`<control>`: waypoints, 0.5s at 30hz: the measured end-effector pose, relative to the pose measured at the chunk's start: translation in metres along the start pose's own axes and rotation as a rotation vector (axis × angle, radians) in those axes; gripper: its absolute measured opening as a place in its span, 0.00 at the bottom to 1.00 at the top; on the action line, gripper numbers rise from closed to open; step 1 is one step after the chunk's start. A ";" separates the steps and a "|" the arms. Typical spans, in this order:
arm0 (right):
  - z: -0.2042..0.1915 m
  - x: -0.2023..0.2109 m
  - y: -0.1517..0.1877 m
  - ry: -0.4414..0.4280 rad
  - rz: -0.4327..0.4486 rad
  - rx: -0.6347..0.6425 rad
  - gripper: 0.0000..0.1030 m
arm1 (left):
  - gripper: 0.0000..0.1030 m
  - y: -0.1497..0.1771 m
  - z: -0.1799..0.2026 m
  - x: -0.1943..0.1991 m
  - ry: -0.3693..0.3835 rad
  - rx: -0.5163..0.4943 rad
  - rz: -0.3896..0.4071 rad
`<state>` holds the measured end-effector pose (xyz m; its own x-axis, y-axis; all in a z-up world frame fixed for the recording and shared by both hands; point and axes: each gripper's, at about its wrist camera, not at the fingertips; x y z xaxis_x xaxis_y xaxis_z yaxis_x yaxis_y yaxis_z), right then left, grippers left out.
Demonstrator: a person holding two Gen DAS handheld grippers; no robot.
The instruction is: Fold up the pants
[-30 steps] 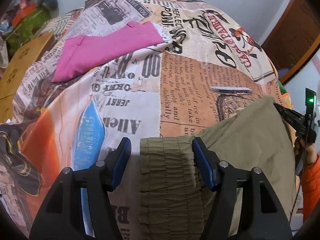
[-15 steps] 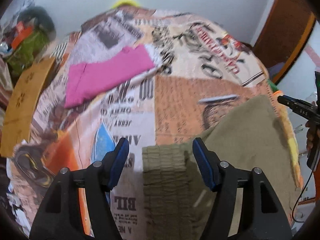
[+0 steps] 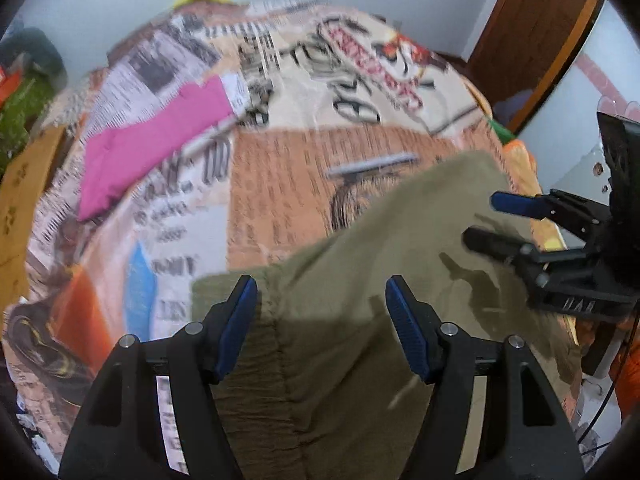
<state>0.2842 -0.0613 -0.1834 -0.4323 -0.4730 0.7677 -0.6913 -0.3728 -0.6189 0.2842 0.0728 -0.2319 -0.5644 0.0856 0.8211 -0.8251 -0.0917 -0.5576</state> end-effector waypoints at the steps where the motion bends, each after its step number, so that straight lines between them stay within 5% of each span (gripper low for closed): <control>1: -0.003 -0.008 0.004 -0.007 -0.030 0.004 0.61 | 0.65 0.003 0.000 -0.004 0.000 0.001 -0.013; 6: -0.006 -0.030 0.023 -0.006 -0.124 0.046 0.61 | 0.65 0.013 0.004 -0.010 -0.063 -0.064 -0.013; 15: 0.002 0.001 0.053 -0.011 -0.120 0.016 0.62 | 0.72 0.036 0.003 0.004 -0.114 -0.115 0.007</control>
<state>0.2484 -0.0832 -0.2163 -0.3403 -0.4331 0.8346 -0.7281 -0.4403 -0.5253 0.2524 0.0672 -0.2481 -0.5686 -0.0288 0.8221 -0.8226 0.0232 -0.5681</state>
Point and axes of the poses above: each gripper's, at about its wrist camera, not at the fingertips, and x roughly against the way its jaws point, z to its right, y to its underside, and after that the axes turned 9 degrees about z, right-handed
